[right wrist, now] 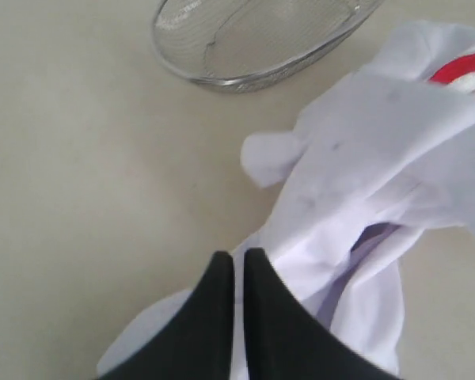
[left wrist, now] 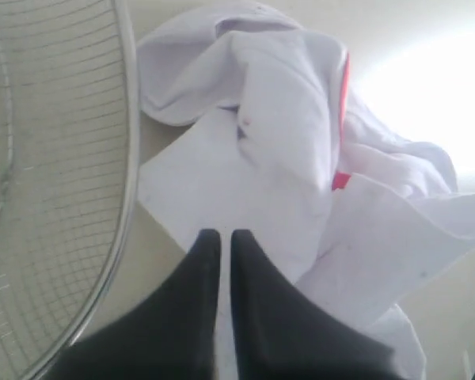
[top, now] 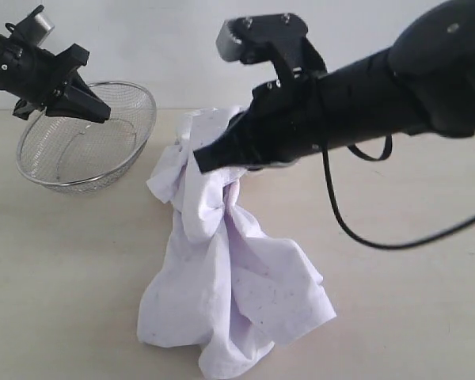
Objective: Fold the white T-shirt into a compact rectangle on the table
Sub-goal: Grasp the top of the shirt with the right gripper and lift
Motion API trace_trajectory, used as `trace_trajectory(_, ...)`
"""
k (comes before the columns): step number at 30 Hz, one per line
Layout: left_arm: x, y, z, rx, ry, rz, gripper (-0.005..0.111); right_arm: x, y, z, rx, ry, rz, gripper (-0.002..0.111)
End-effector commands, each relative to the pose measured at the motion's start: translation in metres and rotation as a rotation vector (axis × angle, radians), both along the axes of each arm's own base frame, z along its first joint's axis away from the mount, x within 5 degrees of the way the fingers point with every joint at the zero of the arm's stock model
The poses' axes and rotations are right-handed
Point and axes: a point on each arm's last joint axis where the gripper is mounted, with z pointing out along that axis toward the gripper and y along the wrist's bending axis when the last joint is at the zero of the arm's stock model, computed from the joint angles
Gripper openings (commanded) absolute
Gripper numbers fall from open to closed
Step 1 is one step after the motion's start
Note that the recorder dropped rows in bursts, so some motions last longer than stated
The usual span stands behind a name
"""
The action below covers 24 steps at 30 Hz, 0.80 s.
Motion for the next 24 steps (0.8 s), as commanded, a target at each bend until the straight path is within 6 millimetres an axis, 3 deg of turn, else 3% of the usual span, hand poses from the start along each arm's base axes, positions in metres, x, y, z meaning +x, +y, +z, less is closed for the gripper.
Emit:
trace_trajectory(1,-0.001,-0.009,0.009,-0.046,-0.032,-0.025,0.005,0.038,0.005,-0.007,0.064,0.085,-0.043,0.0)
trace_trajectory(5,-0.002,-0.009,0.009,-0.049,-0.027,-0.036,0.005,0.054,0.012,-0.018,0.056,0.097,-0.049,0.001)
trace_trajectory(8,-0.002,-0.009,0.009,-0.047,-0.037,-0.042,0.005,0.055,0.012,-0.024,0.042,0.105,-0.051,0.013)
trace_trajectory(10,-0.001,-0.009,0.008,-0.048,-0.037,-0.043,0.005,0.055,0.011,-0.025,0.03,0.117,-0.055,0.031)
trace_trajectory(13,-0.002,-0.01,0.007,-0.05,-0.033,-0.047,0.005,0.055,0.01,-0.026,0.031,0.134,-0.077,0.068)
trace_trajectory(15,-0.002,-0.01,0.007,-0.053,-0.031,-0.05,0.005,0.057,0.009,-0.026,0.043,0.139,-0.113,0.08)
trace_trajectory(19,-0.002,-0.011,0.008,-0.067,-0.032,-0.045,0.005,0.064,0.006,-0.03,0.039,0.105,-0.167,0.076)
trace_trajectory(24,-0.002,-0.011,0.008,-0.067,-0.032,-0.045,0.005,0.074,0.006,-0.049,0.022,0.107,-0.221,0.069)
